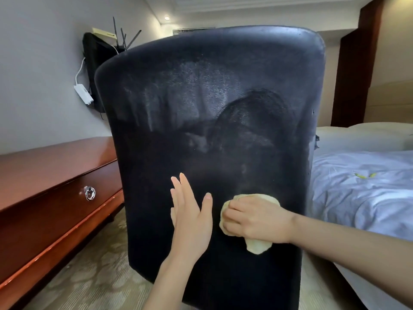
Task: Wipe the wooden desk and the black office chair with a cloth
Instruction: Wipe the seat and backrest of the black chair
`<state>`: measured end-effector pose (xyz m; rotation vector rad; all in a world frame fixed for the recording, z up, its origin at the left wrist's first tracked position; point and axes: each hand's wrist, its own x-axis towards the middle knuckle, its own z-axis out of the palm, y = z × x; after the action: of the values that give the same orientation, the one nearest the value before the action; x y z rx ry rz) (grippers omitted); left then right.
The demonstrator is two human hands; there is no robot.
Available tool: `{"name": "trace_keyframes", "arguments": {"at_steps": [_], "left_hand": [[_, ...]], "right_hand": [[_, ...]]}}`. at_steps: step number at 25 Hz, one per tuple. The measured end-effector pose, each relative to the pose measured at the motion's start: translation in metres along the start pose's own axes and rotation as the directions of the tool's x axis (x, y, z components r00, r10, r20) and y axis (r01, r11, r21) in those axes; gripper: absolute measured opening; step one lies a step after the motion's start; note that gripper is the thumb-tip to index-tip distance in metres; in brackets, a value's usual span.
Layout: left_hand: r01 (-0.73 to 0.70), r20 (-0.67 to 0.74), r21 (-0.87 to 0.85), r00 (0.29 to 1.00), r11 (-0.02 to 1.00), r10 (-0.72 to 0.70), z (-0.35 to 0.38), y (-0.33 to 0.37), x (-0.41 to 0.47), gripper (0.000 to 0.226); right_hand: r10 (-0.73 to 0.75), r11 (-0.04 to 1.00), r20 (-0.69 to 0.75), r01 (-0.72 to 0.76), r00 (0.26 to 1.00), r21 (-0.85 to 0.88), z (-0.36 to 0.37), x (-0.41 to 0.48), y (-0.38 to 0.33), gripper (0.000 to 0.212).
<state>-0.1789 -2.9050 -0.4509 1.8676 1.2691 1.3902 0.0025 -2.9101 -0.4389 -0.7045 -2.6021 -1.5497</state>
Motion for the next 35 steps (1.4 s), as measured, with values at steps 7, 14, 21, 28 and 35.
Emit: {"name": "trace_keyframes", "arguments": {"at_steps": [7, 14, 21, 28, 35], "left_hand": [[-0.027, -0.028, 0.036, 0.999, 0.999, 0.028, -0.012, 0.006, 0.011, 0.071], [0.005, -0.040, 0.079, 0.999, 0.997, -0.002, -0.009, -0.001, 0.018, 0.073], [0.049, -0.047, 0.082, 0.998, 0.995, -0.045, -0.006, -0.014, 0.019, 0.073], [0.101, -0.045, 0.128, 0.994, 0.987, -0.095, -0.009, -0.015, 0.017, 0.074], [0.129, -0.063, 0.145, 0.991, 0.981, -0.121, -0.013, -0.021, 0.014, 0.075]], "right_hand": [[0.085, 0.940, -0.266, -0.166, 0.960, -0.298, -0.070, 0.033, 0.107, 0.017], [0.397, 0.776, -0.665, -0.619, 0.633, -0.126, -0.105, 0.099, 0.167, 0.018], [0.287, 0.916, -0.489, -0.384, 0.824, -0.111, -0.039, 0.101, 0.111, 0.016], [-0.060, 0.998, 0.115, 0.062, 0.992, -0.013, -0.016, 0.067, 0.072, 0.031], [-0.067, 0.890, -0.118, 0.006, 0.991, -0.455, -0.061, 0.078, 0.131, 0.024]]}}
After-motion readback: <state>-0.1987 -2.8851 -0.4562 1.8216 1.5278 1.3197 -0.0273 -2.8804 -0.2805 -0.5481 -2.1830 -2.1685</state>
